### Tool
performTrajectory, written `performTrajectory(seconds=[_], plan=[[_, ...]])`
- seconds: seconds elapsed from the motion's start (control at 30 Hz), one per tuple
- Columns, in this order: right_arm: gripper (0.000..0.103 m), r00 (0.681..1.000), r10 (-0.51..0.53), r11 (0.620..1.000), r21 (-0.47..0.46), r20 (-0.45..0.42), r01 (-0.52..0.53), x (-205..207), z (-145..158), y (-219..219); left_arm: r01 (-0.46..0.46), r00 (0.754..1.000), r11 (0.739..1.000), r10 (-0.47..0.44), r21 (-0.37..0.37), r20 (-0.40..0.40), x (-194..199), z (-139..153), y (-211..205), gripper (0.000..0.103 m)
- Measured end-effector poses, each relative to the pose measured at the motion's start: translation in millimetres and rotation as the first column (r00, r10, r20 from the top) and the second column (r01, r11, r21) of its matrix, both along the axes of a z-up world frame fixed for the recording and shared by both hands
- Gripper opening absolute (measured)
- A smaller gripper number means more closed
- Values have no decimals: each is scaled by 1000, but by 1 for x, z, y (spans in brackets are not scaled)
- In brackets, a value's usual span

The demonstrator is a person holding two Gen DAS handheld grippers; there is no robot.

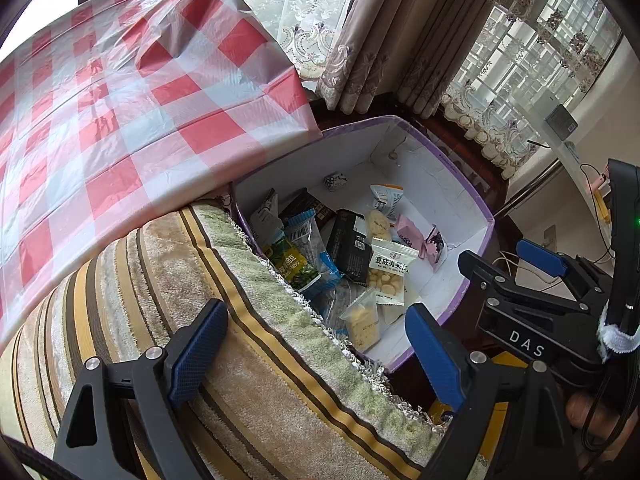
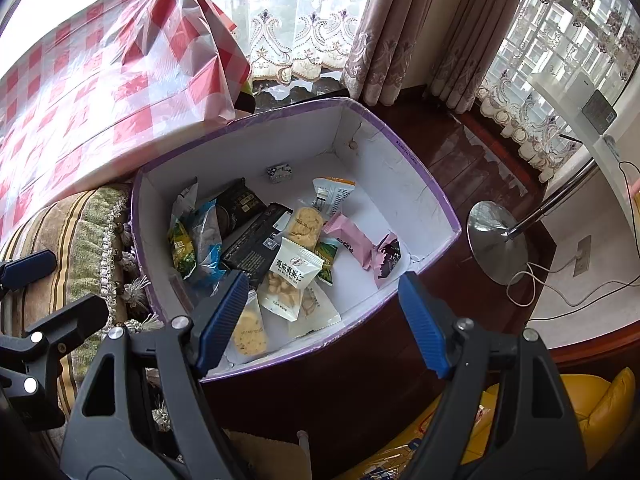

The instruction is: Organize snacks

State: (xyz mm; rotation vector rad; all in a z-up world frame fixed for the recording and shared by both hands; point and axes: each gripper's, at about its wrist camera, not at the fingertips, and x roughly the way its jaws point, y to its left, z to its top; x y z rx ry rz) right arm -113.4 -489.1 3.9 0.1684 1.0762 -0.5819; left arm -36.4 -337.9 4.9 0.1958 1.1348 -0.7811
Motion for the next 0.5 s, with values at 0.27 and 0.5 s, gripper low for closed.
performTrajectory(seconds=[0.27,0.5], plan=[[80,1000,0,1000,3,0,0,0,0,0,0,1000,1000,0,0,0,0,0,0,91],[80,1000,1,1000,3,1,-1,0,1,0,0,1000,1000,0,0,0,0,0,0,91]])
